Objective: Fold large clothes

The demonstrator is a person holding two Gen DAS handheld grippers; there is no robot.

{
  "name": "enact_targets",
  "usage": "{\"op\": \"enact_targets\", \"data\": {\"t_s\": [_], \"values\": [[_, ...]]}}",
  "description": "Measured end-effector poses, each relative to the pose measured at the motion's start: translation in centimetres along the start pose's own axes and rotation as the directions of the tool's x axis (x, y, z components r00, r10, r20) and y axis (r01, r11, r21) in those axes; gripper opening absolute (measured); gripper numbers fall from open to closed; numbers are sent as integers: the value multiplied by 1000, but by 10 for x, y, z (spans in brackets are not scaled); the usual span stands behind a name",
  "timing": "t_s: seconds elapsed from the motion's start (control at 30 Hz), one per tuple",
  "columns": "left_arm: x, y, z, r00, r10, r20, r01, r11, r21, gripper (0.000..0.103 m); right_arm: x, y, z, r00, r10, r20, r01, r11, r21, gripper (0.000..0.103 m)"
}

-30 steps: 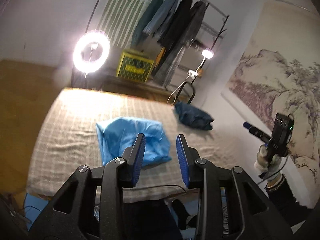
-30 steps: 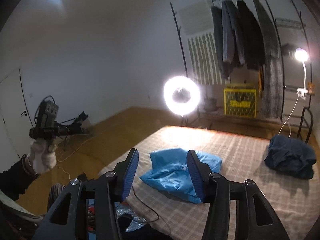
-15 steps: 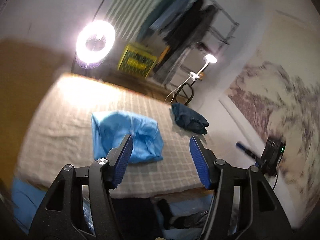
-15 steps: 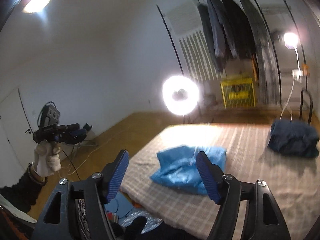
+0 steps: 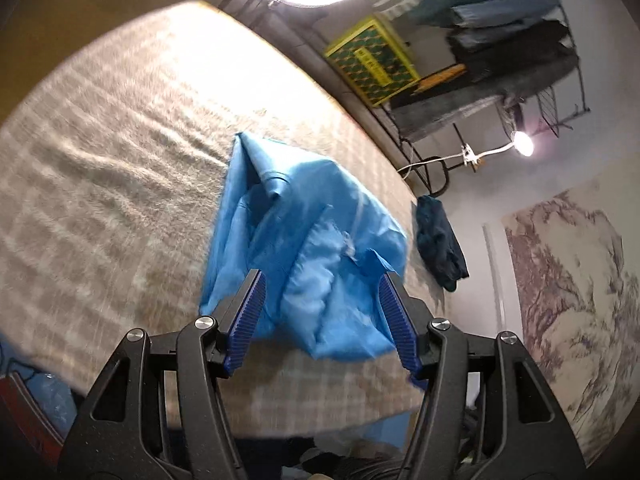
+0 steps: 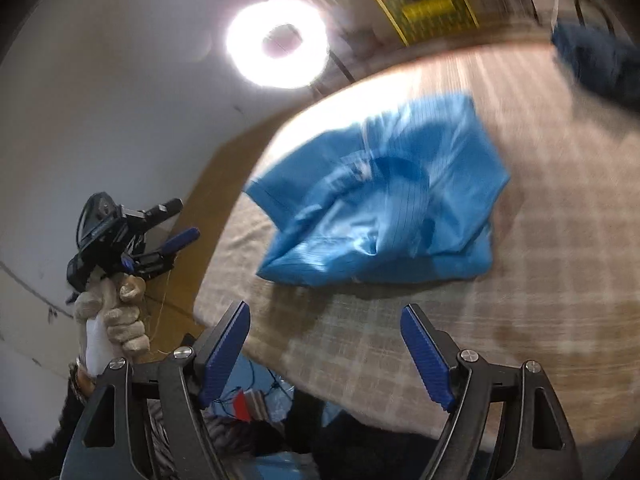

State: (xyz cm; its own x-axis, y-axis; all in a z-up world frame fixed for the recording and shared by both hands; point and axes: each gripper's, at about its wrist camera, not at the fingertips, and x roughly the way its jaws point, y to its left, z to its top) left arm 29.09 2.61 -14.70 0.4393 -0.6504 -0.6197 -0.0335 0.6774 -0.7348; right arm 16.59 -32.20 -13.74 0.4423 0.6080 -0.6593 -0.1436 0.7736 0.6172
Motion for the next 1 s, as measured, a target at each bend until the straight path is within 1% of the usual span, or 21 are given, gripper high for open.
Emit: {"op": "enact_targets", "data": {"t_s": [0.1, 0.2, 0.3, 0.37, 0.4, 0.43, 0.47, 0.5, 0.53, 0.6, 0.7, 0.77, 0.8, 0.87, 0.9, 0.93, 0.97, 1.0], "values": [[26, 20, 17, 999, 6, -32, -8, 998, -68, 61, 32, -23, 7, 999, 40, -30, -36, 992, 125, 81], [45, 39, 36, 999, -31, -39, 24, 985, -170, 61, 58, -45, 11, 996, 75, -48, -62, 970, 233, 81], [63, 47, 54, 998, -60, -29, 52, 975, -215, 61, 72, -56, 13, 995, 85, -53, -67, 959, 274, 80], [78, 47, 63, 996, -69, -47, 58, 976, -212, 61, 79, -57, 16, 993, 102, -51, -85, 959, 269, 75], [85, 48, 66, 996, -73, -54, 60, 976, -211, 61, 81, -57, 17, 993, 105, -55, -87, 961, 262, 62], [93, 48, 68, 996, -66, -59, 52, 977, -205, 60, 83, -56, 17, 992, 112, -62, -93, 963, 254, 38], [98, 46, 69, 997, -49, -58, 37, 980, -195, 42, 86, -54, 18, 988, 130, -77, -108, 964, 242, 24], [104, 45, 69, 998, -27, -64, 15, 984, -177, 12, 88, -51, 17, 984, 149, -95, -124, 965, 232, 14], [109, 45, 68, 997, -7, -77, -6, 987, -158, 8, 86, -48, 16, 983, 156, -93, -132, 966, 222, 5], [107, 43, 64, 997, 33, -70, -41, 992, -116, 7, 76, -40, 12, 978, 183, -97, -161, 966, 200, 1], [95, 41, 56, 993, 103, -49, -105, 994, -35, 6, 48, -31, 3, 967, 236, -102, -217, 962, 168, 0], [98, 47, 46, 984, 169, -53, -168, 986, 22, 6, 38, -32, -2, 965, 241, -107, -225, 963, 148, 0], [106, 54, 39, 975, 209, -80, -206, 978, 42, 6, 38, -36, -5, 965, 234, -120, -217, 966, 139, 0], [120, 64, 27, 964, 242, -112, -238, 970, 54, 6, 49, -48, -14, 971, 181, -156, -158, 976, 153, 0], [125, 65, 23, 960, 254, -119, -247, 966, 74, 6, 57, -57, -20, 971, 153, -186, -121, 977, 173, 0], [124, 63, 22, 961, 254, -112, -245, 965, 87, 6, 62, -65, -25, 970, 130, -205, -90, 977, 193, 0], [122, 60, 24, 963, 246, -114, -236, 967, 94, 7, 63, -69, -26, 969, 131, -208, -88, 975, 206, 0], [116, 57, 28, 968, 225, -109, -215, 972, 93, 10, 61, -70, -28, 968, 138, -210, -93, 973, 210, 0]]}}
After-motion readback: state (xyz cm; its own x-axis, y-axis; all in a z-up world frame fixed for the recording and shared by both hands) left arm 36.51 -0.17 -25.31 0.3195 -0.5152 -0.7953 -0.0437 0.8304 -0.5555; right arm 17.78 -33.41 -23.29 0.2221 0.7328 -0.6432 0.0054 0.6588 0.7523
